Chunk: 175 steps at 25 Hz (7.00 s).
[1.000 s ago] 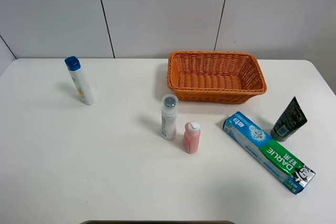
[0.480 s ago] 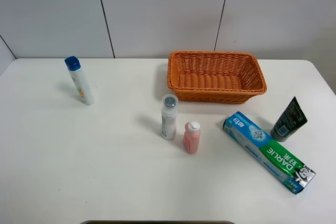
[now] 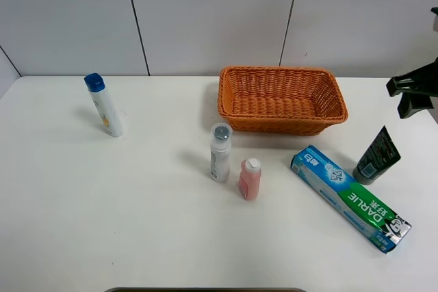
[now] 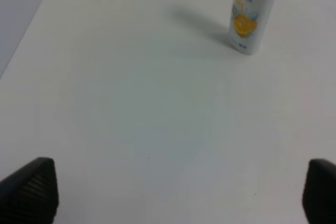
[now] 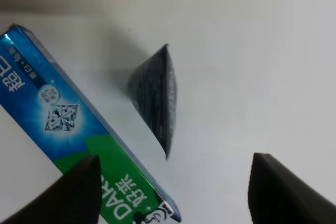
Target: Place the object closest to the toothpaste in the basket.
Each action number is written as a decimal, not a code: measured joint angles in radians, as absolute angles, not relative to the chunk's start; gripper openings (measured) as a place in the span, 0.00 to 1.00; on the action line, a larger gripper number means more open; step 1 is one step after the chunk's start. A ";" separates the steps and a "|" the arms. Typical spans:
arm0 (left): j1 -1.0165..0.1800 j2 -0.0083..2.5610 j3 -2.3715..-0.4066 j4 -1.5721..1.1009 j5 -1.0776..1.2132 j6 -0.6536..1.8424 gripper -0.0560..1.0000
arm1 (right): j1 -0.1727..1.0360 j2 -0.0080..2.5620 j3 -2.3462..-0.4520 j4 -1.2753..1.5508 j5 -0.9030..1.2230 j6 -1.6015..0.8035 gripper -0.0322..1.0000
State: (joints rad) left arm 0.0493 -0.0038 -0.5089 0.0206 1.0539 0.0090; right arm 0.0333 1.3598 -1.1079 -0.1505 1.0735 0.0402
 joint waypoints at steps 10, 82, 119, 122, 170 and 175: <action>0.049 -0.004 -0.509 0.021 1.054 0.009 0.94 | -0.031 1.582 -1.113 -0.101 1.004 0.020 0.64; 0.049 -0.004 -0.509 0.021 1.054 0.009 0.94 | 0.048 1.633 -1.484 0.116 0.986 -0.086 0.33; 0.049 -0.004 -0.509 0.021 1.054 0.009 0.94 | 0.106 2.055 -1.507 0.139 0.713 -0.090 0.41; 0.049 -0.004 -0.509 0.021 1.054 0.009 0.94 | 0.106 2.055 -1.508 0.139 0.712 -0.071 0.56; 0.049 -0.004 -0.509 0.021 1.054 0.009 0.94 | 0.106 0.200 -0.512 -0.014 1.091 -0.018 0.74; 0.049 -0.004 -0.509 0.021 1.054 0.009 0.94 | 0.106 0.056 -0.503 -0.022 1.068 -0.018 0.74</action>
